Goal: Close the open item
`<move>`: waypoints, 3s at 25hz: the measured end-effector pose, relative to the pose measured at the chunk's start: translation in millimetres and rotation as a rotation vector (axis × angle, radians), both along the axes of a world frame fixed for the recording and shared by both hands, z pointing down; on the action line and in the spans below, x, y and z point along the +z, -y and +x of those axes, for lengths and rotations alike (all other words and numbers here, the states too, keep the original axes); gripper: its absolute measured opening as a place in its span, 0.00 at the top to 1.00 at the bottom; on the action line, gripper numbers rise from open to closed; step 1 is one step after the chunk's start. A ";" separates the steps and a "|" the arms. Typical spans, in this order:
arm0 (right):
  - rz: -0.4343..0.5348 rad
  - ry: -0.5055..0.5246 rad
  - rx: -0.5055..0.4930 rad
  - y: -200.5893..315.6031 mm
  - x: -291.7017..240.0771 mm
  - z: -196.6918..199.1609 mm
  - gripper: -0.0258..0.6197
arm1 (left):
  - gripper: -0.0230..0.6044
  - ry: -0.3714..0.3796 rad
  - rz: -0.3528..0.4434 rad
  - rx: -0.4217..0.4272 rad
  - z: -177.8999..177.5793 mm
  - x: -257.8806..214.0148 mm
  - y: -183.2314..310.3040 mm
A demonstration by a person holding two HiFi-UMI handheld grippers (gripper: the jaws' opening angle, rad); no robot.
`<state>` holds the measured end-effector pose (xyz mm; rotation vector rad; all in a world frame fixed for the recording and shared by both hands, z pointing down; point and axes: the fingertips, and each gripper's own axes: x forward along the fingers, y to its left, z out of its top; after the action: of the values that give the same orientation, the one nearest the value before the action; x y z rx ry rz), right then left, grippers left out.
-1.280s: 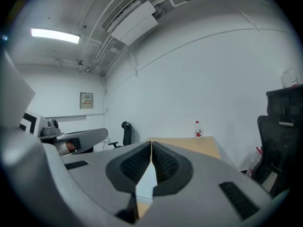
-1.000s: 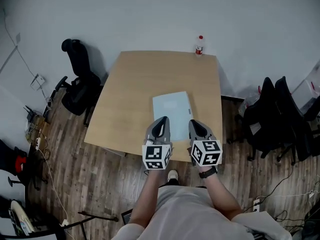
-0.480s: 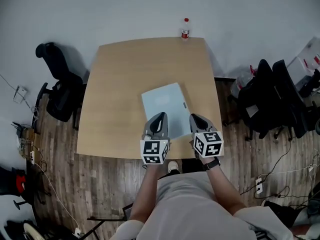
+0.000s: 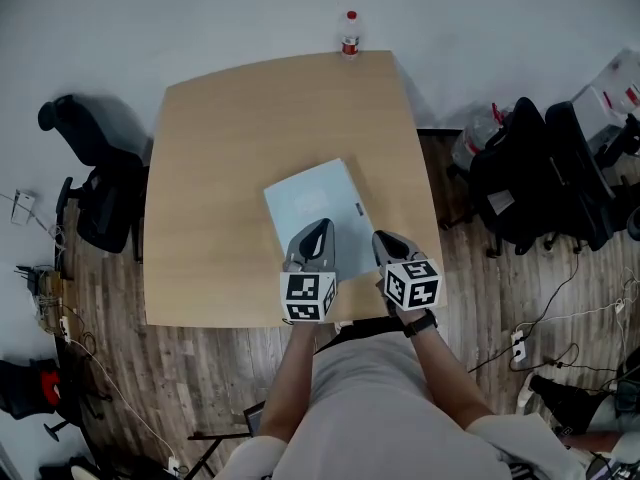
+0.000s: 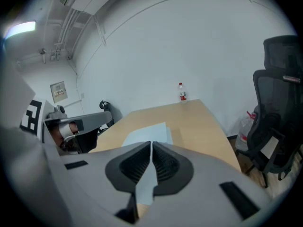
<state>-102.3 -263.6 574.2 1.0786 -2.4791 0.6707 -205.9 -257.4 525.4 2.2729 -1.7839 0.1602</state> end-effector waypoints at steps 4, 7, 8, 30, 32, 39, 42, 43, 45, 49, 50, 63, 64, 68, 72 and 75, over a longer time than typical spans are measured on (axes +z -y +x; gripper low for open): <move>-0.080 -0.034 -0.007 3.7 29.6 1.3 0.94 | 0.96 0.000 -0.039 0.020 5.8 17.9 9.7; -0.119 -0.041 -0.024 7.8 44.8 -4.2 0.93 | 0.96 -0.002 -0.070 0.025 3.2 30.4 15.5; -0.131 -0.044 -0.029 8.6 48.5 -5.7 0.93 | 0.96 -0.004 -0.081 0.024 2.1 34.2 16.5; -0.398 -0.016 -0.081 18.6 106.9 -15.1 0.72 | 0.96 0.045 -0.226 0.003 -13.2 80.2 49.3; -0.393 -0.016 -0.074 20.6 107.0 -14.7 0.80 | 0.96 0.046 -0.232 0.007 -13.4 83.1 52.0; -0.391 -0.056 -0.077 22.7 111.7 -13.8 0.82 | 0.96 0.035 -0.257 0.011 -11.1 93.3 60.5; -0.400 -0.069 -0.073 23.7 117.4 -9.8 0.82 | 0.96 0.036 -0.279 0.027 -4.0 102.6 62.7; -0.399 -0.077 -0.073 24.3 118.7 -9.1 0.82 | 0.96 0.034 -0.289 0.035 -2.0 106.4 63.0; -0.395 -0.089 -0.074 25.6 121.1 -9.2 0.83 | 0.96 0.029 -0.320 0.056 1.7 115.6 63.2; -0.399 -0.096 -0.073 26.9 127.0 -9.0 0.84 | 0.96 0.068 -0.411 0.112 11.9 138.3 64.9; -0.403 -0.100 -0.074 26.3 128.6 -8.7 0.84 | 0.96 0.078 -0.429 0.126 14.8 142.6 65.8; -0.408 -0.122 -0.087 26.1 132.7 -6.7 0.86 | 0.96 0.185 -0.556 0.242 47.9 186.9 65.5; -0.408 -0.121 -0.088 26.2 132.8 -6.9 0.86 | 0.96 0.202 -0.565 0.249 49.1 188.8 65.5; -0.411 -0.120 -0.087 26.7 132.3 -6.9 0.87 | 0.96 0.245 -0.601 0.264 51.3 195.7 64.8; -0.412 -0.105 -0.081 27.6 132.8 -5.4 0.88 | 0.96 0.262 -0.606 0.257 52.0 197.8 65.8; -0.412 -0.094 -0.077 27.9 133.4 -5.3 0.88 | 0.96 0.259 -0.621 0.259 51.5 199.8 65.8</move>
<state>-107.7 -291.5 707.5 0.8319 -2.1589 1.0248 -154.3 -323.2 725.2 2.0569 -1.2749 0.9482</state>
